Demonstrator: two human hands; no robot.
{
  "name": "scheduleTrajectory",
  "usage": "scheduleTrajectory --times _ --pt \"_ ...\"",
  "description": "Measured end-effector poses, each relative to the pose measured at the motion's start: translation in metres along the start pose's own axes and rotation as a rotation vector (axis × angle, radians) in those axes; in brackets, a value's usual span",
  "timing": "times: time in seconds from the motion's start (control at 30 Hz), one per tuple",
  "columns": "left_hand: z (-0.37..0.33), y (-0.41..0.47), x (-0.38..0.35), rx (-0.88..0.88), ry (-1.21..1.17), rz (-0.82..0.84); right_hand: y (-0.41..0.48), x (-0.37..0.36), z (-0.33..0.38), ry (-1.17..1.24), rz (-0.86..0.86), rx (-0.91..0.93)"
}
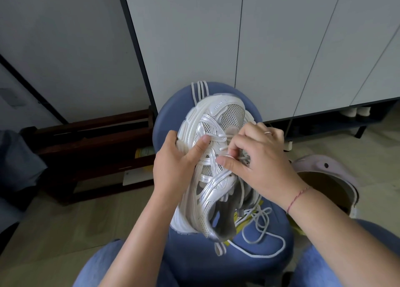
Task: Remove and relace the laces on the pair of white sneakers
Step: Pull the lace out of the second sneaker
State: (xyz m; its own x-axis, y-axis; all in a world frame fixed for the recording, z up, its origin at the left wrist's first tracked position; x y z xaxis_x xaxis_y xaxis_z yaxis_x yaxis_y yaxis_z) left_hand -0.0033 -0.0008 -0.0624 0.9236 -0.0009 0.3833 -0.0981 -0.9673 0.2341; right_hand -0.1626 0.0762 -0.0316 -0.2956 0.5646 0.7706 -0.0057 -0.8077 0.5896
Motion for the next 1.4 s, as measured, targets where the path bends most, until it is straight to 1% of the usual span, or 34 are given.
scheduleTrajectory --times 0.13,0.17,0.23,0.3,0.4,0.5,0.57,0.6,0.67,0.77,0.83,0.93,1.0,1.03,1.1,1.2,1.27,1.3,1.33,1.4 --pt "0.0 0.0 0.0 -0.013 0.033 0.004 0.0 -0.006 -0.003 0.037 0.038 -0.028" --pt "0.001 0.0 0.001 -0.016 0.032 0.009 0.0 -0.008 -0.004 0.095 0.054 -0.044" --pt "0.001 0.0 0.001 -0.011 0.008 0.008 0.0 -0.007 -0.007 0.301 0.072 -0.098" --pt "0.001 0.001 0.002 0.0 -0.043 0.002 0.001 0.0 -0.016 0.459 0.033 -0.178" --pt "0.0 0.001 0.003 0.003 -0.1 -0.008 0.0 0.014 -0.038 0.444 -0.08 -0.312" --pt "0.0 0.001 0.005 0.004 -0.102 -0.014 -0.007 0.021 -0.066 0.393 -0.196 -0.49" --pt "0.0 0.001 0.004 -0.003 -0.089 -0.01 -0.011 0.022 -0.081 0.362 -0.242 -0.583" --pt "0.001 0.001 0.003 -0.007 -0.079 -0.011 -0.012 0.022 -0.082 0.318 -0.235 -0.587" --pt "0.002 0.001 0.003 -0.008 -0.07 -0.02 -0.009 0.021 -0.073 0.256 -0.181 -0.517" --pt "0.004 0.002 0.003 -0.005 -0.046 -0.017 -0.003 0.014 -0.038 0.357 -0.056 -0.29" --pt "0.002 0.001 0.002 -0.011 -0.03 -0.01 -0.001 0.006 -0.019 0.336 0.021 -0.159" --pt "0.001 0.001 0.002 -0.012 -0.028 -0.002 -0.001 -0.003 -0.007 0.213 0.016 -0.078" --pt "0.001 0.0 0.002 -0.003 -0.038 0.003 0.0 -0.004 -0.004 0.22 -0.002 -0.062" --pt "0.001 0.0 0.003 -0.004 -0.041 0.002 0.0 -0.002 -0.004 0.273 -0.021 -0.072" --pt "0.0 0.0 0.004 0.005 -0.076 -0.004 0.002 0.01 -0.015 0.375 -0.099 -0.163" --pt "-0.001 0.001 0.008 0.012 -0.117 -0.02 -0.003 0.025 -0.056 0.459 -0.252 -0.431" --pt "-0.001 0.001 0.009 0.019 -0.103 -0.027 -0.008 0.027 -0.077 0.53 -0.329 -0.558" --pt "-0.001 0.001 0.009 0.022 -0.095 -0.026 -0.009 0.025 -0.081 0.532 -0.314 -0.583" --pt "0.0 0.001 0.009 0.02 -0.087 -0.024 -0.009 0.022 -0.079 0.51 -0.262 -0.579" --pt "-0.001 0.0 0.008 0.017 -0.069 -0.02 -0.006 0.015 -0.062 0.481 -0.137 -0.478"
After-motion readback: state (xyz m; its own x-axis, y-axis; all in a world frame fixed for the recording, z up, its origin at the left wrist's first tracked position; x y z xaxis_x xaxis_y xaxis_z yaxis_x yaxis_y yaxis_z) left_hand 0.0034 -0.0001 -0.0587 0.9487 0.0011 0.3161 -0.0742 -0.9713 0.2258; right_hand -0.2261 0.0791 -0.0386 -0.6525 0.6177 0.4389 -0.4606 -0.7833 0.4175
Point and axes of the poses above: each hand's wrist, its own y-axis towards the middle knuckle, its own x-axis out of the back of the hand, z = x × y, the point moved 7 cm from there along y, towards the middle knuckle, and after that the axes turned 3 degrees about -y, right-handed, at the moved point
